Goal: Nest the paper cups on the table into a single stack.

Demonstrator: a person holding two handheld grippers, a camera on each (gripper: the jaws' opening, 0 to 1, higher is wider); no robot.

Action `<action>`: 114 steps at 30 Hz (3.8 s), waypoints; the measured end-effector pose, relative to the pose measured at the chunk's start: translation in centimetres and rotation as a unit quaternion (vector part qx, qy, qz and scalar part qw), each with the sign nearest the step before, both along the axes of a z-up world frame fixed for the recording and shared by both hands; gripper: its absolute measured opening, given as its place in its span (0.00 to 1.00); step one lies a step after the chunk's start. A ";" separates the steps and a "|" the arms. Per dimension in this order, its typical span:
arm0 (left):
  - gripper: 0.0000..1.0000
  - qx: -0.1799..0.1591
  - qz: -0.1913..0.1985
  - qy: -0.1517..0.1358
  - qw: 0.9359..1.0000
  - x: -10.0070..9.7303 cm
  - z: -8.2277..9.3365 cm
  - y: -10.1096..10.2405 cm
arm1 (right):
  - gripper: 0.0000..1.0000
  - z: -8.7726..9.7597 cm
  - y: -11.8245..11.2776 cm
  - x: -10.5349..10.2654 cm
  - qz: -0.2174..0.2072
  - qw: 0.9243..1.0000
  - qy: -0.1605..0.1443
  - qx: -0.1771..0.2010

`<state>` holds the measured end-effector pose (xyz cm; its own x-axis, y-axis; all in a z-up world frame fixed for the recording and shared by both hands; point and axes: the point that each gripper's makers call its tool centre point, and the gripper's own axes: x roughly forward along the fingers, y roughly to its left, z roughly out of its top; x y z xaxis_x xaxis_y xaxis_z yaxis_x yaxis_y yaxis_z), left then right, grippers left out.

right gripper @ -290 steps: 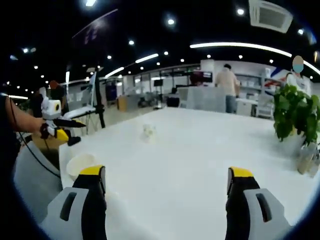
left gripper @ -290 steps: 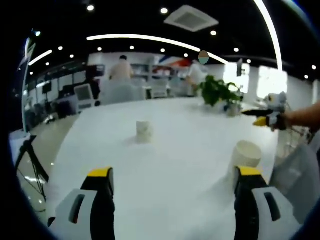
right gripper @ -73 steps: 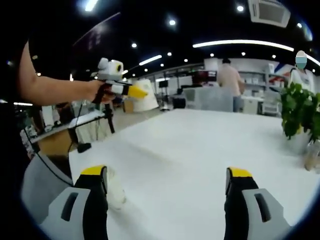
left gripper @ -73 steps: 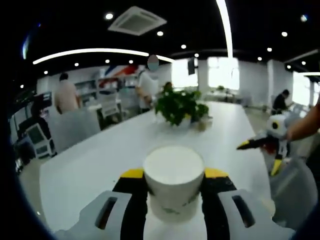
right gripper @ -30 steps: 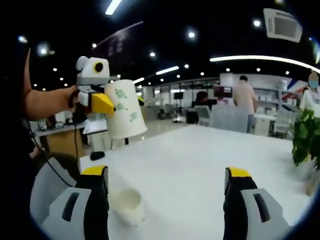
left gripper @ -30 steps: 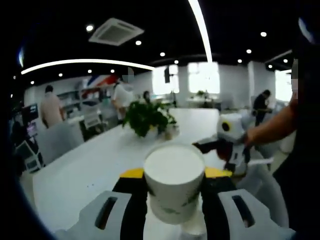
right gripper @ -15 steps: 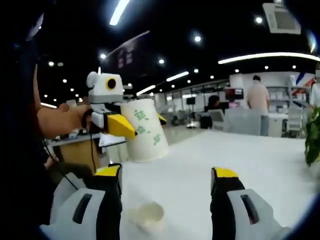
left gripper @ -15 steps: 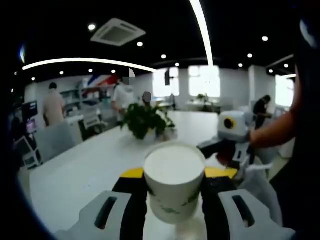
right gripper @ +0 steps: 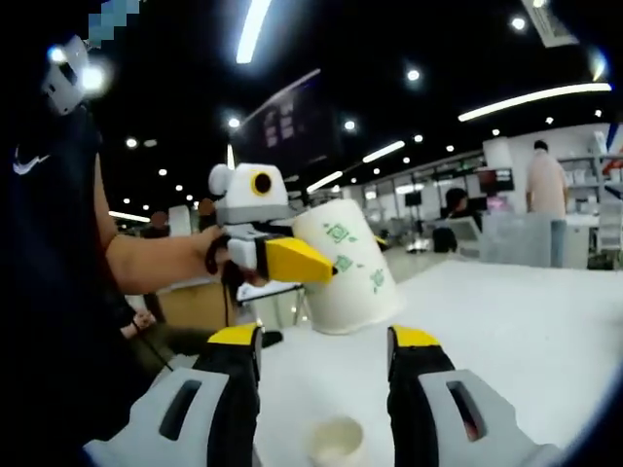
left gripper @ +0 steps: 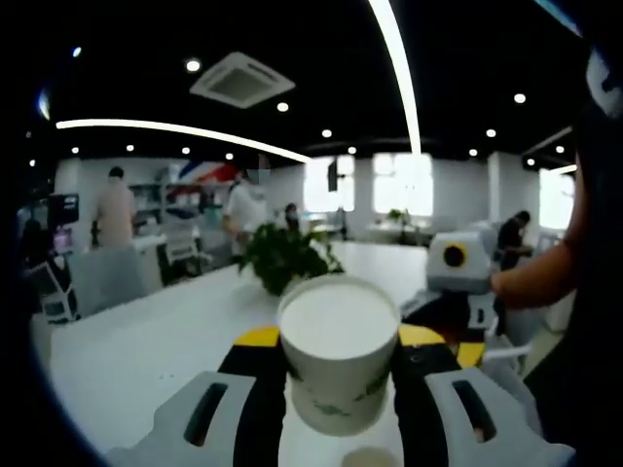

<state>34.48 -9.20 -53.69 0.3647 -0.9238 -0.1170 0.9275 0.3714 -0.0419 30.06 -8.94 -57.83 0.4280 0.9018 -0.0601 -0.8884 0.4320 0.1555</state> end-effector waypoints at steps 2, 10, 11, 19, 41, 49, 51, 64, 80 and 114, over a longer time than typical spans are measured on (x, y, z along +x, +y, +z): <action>0.41 -0.021 0.006 -0.006 1.000 0.1 0.8 0.1 | 0.47 -0.1 0.1 0.0 0.003 1.000 0.003 -0.002; 0.41 -0.084 -0.027 0.019 0.996 -1.3 1.5 -0.1 | 0.44 1.9 1.1 -1.2 0.038 0.999 0.005 0.033; 0.41 -0.093 -0.031 0.023 0.995 -1.5 1.7 -0.1 | 0.43 2.2 1.0 -1.4 0.042 0.998 0.001 0.038; 0.41 -0.086 -0.083 0.032 0.992 -3.2 0.9 0.6 | 0.28 3.3 1.3 -2.5 0.085 0.994 0.024 0.060; 0.41 -0.021 -0.148 0.045 0.988 -5.1 -1.8 1.2 | 0.13 4.5 1.1 -3.2 0.113 0.990 0.045 0.076; 0.40 -0.011 -0.151 0.050 0.987 -5.5 -2.6 1.4 | 0.05 4.9 1.3 -3.4 0.123 0.988 0.050 0.084; 0.40 -0.011 -0.151 0.050 0.987 -5.5 -2.7 1.5 | 0.04 5.1 1.4 -3.5 0.127 0.987 0.048 0.085; 0.44 -0.026 -0.128 0.062 0.989 -4.7 -2.3 1.9 | 0.00 5.6 1.3 -3.7 0.141 0.986 0.042 0.084; 0.99 0.065 0.009 0.034 0.997 -0.7 -4.8 5.4 | 0.00 5.0 0.6 -2.6 0.129 0.991 0.044 -0.014; 0.99 0.108 0.177 0.056 0.977 -0.2 -10.0 16.4 | 0.00 3.8 -0.4 -0.3 0.162 0.889 0.104 -0.415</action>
<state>34.30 7.21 -63.66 0.6310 -0.6911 -0.3525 0.7329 0.6800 -0.0214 29.78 -9.32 -54.03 0.0550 0.5833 -0.8104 -0.9766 0.2006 0.0782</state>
